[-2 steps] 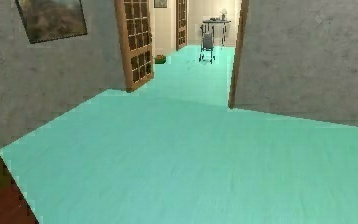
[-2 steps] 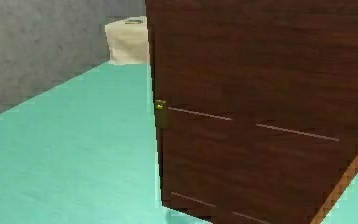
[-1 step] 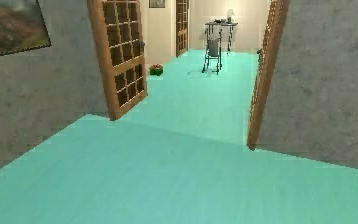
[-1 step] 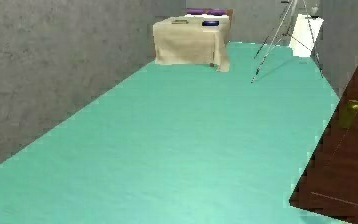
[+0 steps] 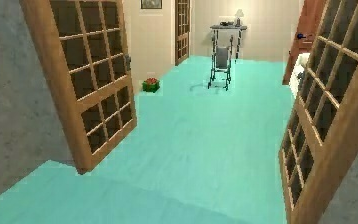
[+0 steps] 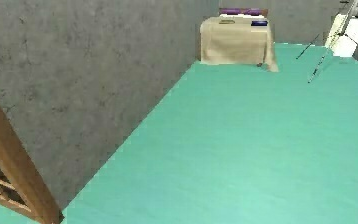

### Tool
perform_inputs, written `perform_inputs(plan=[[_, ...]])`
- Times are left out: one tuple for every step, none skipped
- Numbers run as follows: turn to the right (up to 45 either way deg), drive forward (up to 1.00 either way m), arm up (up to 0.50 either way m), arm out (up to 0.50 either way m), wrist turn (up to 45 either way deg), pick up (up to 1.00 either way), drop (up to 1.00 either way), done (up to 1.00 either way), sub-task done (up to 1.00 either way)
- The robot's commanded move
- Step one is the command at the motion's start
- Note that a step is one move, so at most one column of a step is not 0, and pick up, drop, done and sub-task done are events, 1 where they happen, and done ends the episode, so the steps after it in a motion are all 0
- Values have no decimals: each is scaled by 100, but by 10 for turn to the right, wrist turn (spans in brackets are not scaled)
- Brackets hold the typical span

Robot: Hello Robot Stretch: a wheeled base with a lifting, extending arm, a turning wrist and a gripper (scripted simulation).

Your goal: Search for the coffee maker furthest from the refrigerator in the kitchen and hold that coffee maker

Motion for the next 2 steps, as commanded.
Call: perform_inputs(plan=[[60, 0, 0, 0, 0, 0, 0, 0, 0], [0, 70, 0, 0, 0, 0, 0, 0, 0]])
